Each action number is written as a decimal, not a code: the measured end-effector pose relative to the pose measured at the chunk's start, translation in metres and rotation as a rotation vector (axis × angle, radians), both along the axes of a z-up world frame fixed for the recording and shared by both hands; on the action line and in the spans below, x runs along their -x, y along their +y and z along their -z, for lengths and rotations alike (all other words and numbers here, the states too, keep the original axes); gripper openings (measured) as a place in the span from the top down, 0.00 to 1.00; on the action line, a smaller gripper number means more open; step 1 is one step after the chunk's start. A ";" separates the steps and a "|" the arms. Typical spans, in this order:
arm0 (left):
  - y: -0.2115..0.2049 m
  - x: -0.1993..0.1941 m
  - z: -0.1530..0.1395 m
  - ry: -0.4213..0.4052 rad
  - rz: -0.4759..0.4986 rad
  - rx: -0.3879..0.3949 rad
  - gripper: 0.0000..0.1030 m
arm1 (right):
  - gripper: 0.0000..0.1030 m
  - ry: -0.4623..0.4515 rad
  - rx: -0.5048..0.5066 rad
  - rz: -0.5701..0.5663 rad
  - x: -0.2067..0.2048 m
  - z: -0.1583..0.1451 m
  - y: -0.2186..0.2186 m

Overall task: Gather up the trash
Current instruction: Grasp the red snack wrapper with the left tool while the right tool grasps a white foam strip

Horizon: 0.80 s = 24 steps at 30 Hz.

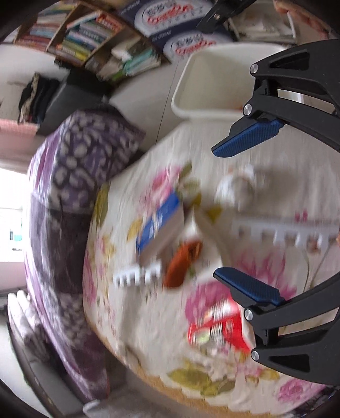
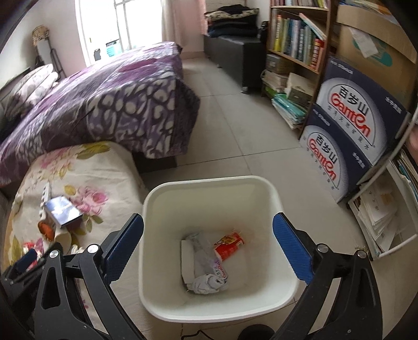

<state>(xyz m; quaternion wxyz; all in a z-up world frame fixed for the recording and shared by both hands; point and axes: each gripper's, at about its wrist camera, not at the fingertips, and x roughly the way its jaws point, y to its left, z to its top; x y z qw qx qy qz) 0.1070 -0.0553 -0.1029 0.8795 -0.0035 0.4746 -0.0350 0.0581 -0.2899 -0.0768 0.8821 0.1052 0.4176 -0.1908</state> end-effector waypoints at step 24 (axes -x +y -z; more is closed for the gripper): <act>0.139 -0.034 0.037 0.195 -0.288 0.046 0.16 | 0.08 0.206 -0.059 -0.408 -0.018 0.056 0.164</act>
